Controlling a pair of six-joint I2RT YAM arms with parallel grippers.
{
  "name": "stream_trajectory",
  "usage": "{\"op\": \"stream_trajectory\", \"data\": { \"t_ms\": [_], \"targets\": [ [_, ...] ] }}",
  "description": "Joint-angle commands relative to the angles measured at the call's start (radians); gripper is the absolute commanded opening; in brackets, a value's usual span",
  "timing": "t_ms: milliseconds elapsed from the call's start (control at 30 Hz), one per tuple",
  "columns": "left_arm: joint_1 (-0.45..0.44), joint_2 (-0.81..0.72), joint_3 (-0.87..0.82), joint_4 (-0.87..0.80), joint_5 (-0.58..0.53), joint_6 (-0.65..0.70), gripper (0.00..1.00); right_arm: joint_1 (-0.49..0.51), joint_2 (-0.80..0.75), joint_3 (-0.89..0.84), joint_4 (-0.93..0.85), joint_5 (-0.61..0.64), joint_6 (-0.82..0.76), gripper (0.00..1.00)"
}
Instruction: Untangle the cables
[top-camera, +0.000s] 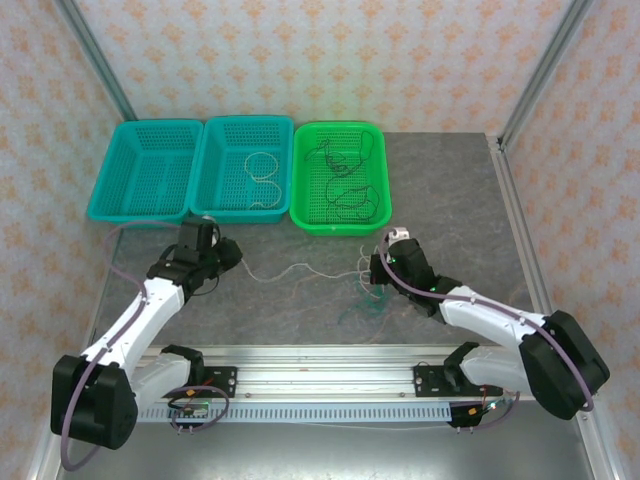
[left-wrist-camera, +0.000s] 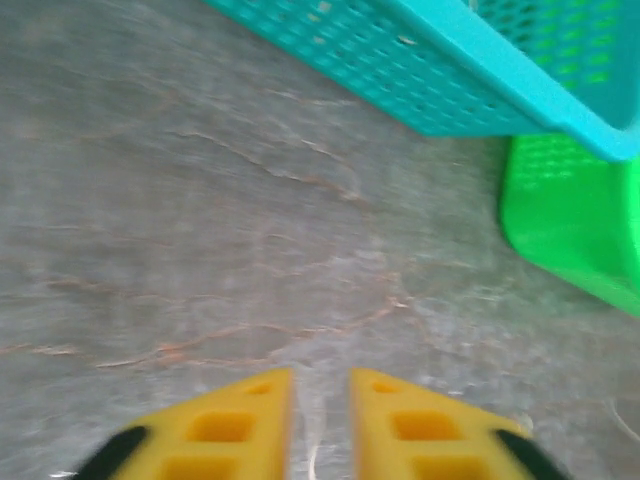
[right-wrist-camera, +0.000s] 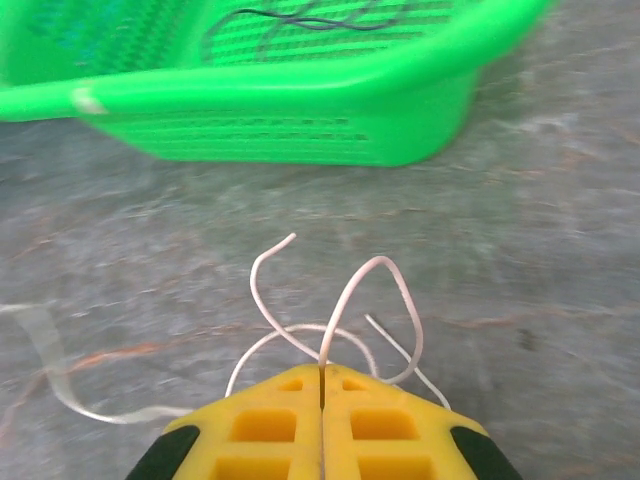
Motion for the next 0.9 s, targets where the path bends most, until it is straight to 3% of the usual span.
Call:
{"op": "stream_trajectory", "data": {
  "t_ms": [0,200,367,467,633,867],
  "targets": [
    [-0.084,0.019,0.002,0.132,0.128,0.100,0.32,0.001,0.018,0.001,0.106,-0.153,-0.057,0.00],
    [-0.279,0.023,0.012,0.108,0.037,0.234,0.51,0.001,0.019,0.024,0.076,-0.136,-0.128,0.00],
    [-0.424,0.088,0.093,0.065,-0.006,0.391,0.57,-0.012,0.019,0.035,0.073,-0.200,-0.142,0.00],
    [-0.479,0.196,0.153,0.054,-0.055,0.400,0.58,-0.014,0.043,0.038,0.076,-0.221,-0.132,0.00],
    [-0.507,0.426,0.267,0.045,-0.164,0.369,0.58,-0.015,0.036,0.029,0.082,-0.225,-0.111,0.00],
    [-0.506,0.651,0.329,0.164,-0.076,0.339,0.56,-0.014,0.031,0.029,0.059,-0.208,-0.087,0.00]
  ]
}}
